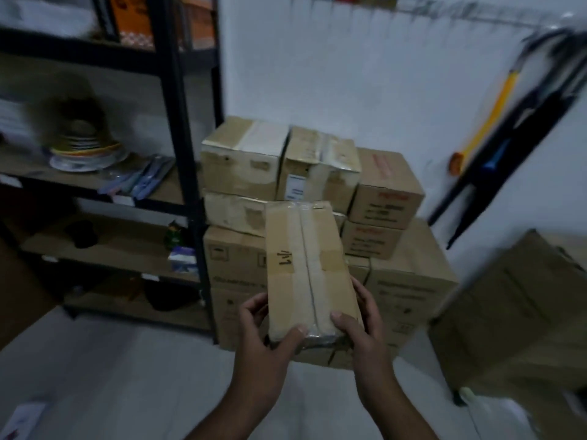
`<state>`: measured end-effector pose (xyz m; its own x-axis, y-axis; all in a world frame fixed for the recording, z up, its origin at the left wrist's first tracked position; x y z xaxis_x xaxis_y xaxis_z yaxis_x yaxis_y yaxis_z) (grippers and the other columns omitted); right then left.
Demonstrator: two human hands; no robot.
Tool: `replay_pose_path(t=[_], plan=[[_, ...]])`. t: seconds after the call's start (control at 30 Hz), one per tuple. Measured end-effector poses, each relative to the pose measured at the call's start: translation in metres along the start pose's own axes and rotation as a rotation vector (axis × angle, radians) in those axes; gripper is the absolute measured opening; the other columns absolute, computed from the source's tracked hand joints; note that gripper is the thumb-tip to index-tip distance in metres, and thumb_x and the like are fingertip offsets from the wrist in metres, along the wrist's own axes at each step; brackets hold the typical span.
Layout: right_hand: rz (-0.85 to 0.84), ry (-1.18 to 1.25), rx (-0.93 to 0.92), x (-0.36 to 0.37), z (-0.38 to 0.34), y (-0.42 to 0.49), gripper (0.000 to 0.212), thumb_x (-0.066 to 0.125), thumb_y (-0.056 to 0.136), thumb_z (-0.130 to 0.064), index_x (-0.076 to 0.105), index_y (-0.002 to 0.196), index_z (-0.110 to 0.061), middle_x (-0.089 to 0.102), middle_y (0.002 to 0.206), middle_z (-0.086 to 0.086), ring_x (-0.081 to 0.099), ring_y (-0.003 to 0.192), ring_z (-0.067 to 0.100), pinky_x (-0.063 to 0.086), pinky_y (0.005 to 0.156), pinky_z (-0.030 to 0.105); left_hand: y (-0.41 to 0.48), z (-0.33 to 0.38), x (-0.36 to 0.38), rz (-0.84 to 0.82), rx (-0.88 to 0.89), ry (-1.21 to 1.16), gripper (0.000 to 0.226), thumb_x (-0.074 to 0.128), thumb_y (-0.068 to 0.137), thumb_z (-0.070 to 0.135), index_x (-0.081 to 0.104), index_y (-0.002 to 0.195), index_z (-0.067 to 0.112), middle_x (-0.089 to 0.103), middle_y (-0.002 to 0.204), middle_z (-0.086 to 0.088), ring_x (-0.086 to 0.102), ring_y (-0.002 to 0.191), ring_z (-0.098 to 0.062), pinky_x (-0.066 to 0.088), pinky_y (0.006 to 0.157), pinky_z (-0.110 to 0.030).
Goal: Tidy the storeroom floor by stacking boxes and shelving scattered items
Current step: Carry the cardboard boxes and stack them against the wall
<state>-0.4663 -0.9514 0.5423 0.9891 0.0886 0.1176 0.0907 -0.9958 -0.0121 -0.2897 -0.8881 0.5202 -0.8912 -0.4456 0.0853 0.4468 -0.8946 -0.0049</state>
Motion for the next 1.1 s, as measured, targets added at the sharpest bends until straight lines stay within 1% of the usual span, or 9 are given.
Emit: replay_pose_path(t=[0.13, 0.3, 0.4, 0.53, 0.7, 0.87, 0.93, 1.0, 1.1], plan=[[0.176, 0.027, -0.069, -0.082, -0.012, 0.008, 0.057, 0.069, 0.09, -0.006, 0.057, 0.133, -0.041, 0.067, 0.121, -0.017, 0.067, 0.105, 0.007, 0.059, 0.074, 0.032, 0.003, 0.003, 0.087, -0.166, 0.015, 0.02, 0.066, 0.084, 0.08, 0.006, 0.044, 0.126, 0.032, 0.057, 0.128, 0.011, 0.061, 0.102, 0.011, 0.053, 0.074, -0.012], [0.319, 0.049, -0.109, -0.183, -0.022, 0.043, 0.057, 0.066, 0.089, -0.001, 0.059, 0.131, -0.038, 0.066, 0.122, -0.013, 0.066, 0.102, 0.006, 0.057, 0.073, 0.029, 0.019, -0.015, 0.195, -0.309, -0.014, 0.049, 0.069, 0.088, 0.077, 0.03, 0.045, 0.13, 0.038, 0.06, 0.131, 0.016, 0.062, 0.112, 0.005, 0.057, 0.086, -0.023], [0.349, 0.02, -0.126, -0.243, -0.029, 0.074, 0.055, 0.066, 0.09, 0.0, 0.058, 0.131, -0.036, 0.066, 0.124, -0.009, 0.064, 0.109, 0.014, 0.058, 0.08, 0.039, 0.029, -0.021, 0.267, -0.367, -0.024, 0.044, 0.063, 0.085, 0.082, 0.028, 0.044, 0.13, 0.034, 0.061, 0.129, 0.016, 0.063, 0.111, 0.005, 0.056, 0.086, -0.022], [0.385, -0.035, -0.105, -0.314, -0.03, 0.117, 0.052, 0.069, 0.085, -0.018, 0.056, 0.131, -0.039, 0.063, 0.124, -0.014, 0.062, 0.111, 0.013, 0.054, 0.078, 0.036, 0.044, -0.033, 0.348, -0.43, -0.06, 0.049, 0.059, 0.082, 0.084, 0.032, 0.045, 0.13, 0.035, 0.058, 0.132, 0.017, 0.061, 0.11, 0.009, 0.056, 0.087, -0.02], [0.341, -0.077, 0.041, -0.364, -0.004, 0.165, 0.045, 0.062, 0.099, -0.022, 0.051, 0.14, -0.037, 0.058, 0.127, -0.007, 0.055, 0.105, 0.0, 0.049, 0.072, 0.028, 0.071, -0.06, 0.398, -0.498, -0.1, 0.129, 0.068, 0.081, 0.079, 0.052, 0.044, 0.135, 0.05, 0.052, 0.138, 0.03, 0.049, 0.127, 0.008, 0.052, 0.098, -0.022], [0.267, -0.103, 0.111, -0.372, 0.028, 0.216, 0.047, 0.061, 0.101, -0.024, 0.049, 0.145, -0.035, 0.06, 0.126, -0.011, 0.056, 0.106, -0.004, 0.05, 0.076, 0.023, 0.12, -0.094, 0.411, -0.509, -0.166, 0.197, 0.066, 0.084, 0.077, 0.052, 0.048, 0.133, 0.051, 0.052, 0.14, 0.028, 0.048, 0.132, -0.001, 0.05, 0.106, -0.034], [0.207, -0.132, 0.136, -0.367, 0.04, 0.242, 0.049, 0.06, 0.102, -0.028, 0.045, 0.149, -0.035, 0.058, 0.138, -0.008, 0.057, 0.113, -0.001, 0.054, 0.089, 0.028, 0.146, -0.108, 0.412, -0.47, -0.189, 0.2, 0.069, 0.088, 0.072, 0.053, 0.052, 0.13, 0.046, 0.057, 0.138, 0.023, 0.052, 0.132, -0.005, 0.052, 0.104, -0.036], [0.116, -0.174, 0.187, -0.362, 0.055, 0.27, 0.057, 0.061, 0.101, -0.036, 0.039, 0.153, -0.038, 0.05, 0.15, -0.006, 0.057, 0.125, 0.011, 0.053, 0.103, 0.038, 0.173, -0.118, 0.413, -0.434, -0.215, 0.202, 0.071, 0.09, 0.07, 0.049, 0.054, 0.129, 0.038, 0.061, 0.134, 0.017, 0.056, 0.127, -0.005, 0.056, 0.097, -0.028], [-0.034, -0.268, 0.219, -0.354, 0.062, 0.309, 0.084, 0.069, 0.091, -0.047, 0.022, 0.16, -0.041, 0.036, 0.156, -0.015, 0.05, 0.127, 0.002, 0.052, 0.098, 0.019, 0.212, -0.124, 0.413, -0.389, -0.242, 0.235, 0.064, 0.087, 0.07, 0.04, 0.055, 0.126, 0.032, 0.064, 0.125, 0.016, 0.061, 0.114, 0.0, 0.055, 0.081, -0.016]])
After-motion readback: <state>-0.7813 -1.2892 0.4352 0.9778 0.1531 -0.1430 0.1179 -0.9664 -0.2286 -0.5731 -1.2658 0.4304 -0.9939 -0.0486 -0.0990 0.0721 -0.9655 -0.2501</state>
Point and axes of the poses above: each hand's wrist, its own y-axis towards the middle knuckle, its own x-axis out of the palm, z = x × y, the point moved 6 cm from there along y, towards the middle knuckle
